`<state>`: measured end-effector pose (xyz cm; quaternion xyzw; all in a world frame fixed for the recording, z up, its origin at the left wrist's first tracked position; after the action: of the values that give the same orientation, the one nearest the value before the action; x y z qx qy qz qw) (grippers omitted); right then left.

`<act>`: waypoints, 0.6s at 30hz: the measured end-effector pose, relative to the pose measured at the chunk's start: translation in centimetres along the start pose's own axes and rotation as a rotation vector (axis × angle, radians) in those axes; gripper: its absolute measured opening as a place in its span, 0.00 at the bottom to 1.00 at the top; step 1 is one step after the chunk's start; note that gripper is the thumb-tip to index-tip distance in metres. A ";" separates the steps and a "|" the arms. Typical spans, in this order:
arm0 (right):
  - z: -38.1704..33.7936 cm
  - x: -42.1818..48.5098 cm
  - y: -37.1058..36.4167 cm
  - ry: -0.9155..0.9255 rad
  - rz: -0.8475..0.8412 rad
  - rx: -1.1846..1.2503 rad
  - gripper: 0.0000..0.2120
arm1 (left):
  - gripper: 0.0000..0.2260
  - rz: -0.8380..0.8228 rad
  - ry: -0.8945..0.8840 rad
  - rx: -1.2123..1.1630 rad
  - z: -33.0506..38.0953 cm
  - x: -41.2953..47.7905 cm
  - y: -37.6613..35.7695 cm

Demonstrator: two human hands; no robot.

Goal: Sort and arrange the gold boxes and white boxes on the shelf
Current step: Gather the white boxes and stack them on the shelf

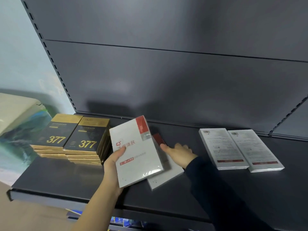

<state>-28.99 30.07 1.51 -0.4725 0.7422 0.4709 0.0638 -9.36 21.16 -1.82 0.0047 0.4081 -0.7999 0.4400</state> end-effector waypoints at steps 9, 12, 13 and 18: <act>1.2 0.5 0.0 0.107 0.023 0.435 0.34 | 0.07 0.077 -0.031 -0.122 -0.7 -1.0 -1.1; 2.3 0.6 0.5 0.075 -0.040 0.622 0.30 | 0.08 0.068 0.000 -0.161 -0.7 -0.7 -1.3; 2.7 0.3 0.8 0.064 -0.066 0.674 0.23 | 0.08 0.065 0.010 -0.168 -0.7 -0.7 -1.4; 5.5 -0.9 4.4 0.086 0.062 0.866 0.10 | 0.10 0.006 0.066 -0.082 -0.2 -0.3 -1.0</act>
<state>-33.80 35.32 1.76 -0.3989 0.8870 0.0979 0.2111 -9.98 21.75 -1.16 0.0142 0.4546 -0.7808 0.4284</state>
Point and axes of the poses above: each hand's wrist, its own x-axis towards the middle knuckle, its own y-axis out of the back of the hand, z = x × y, the point moved 1 cm from there along x, towards the middle knuckle
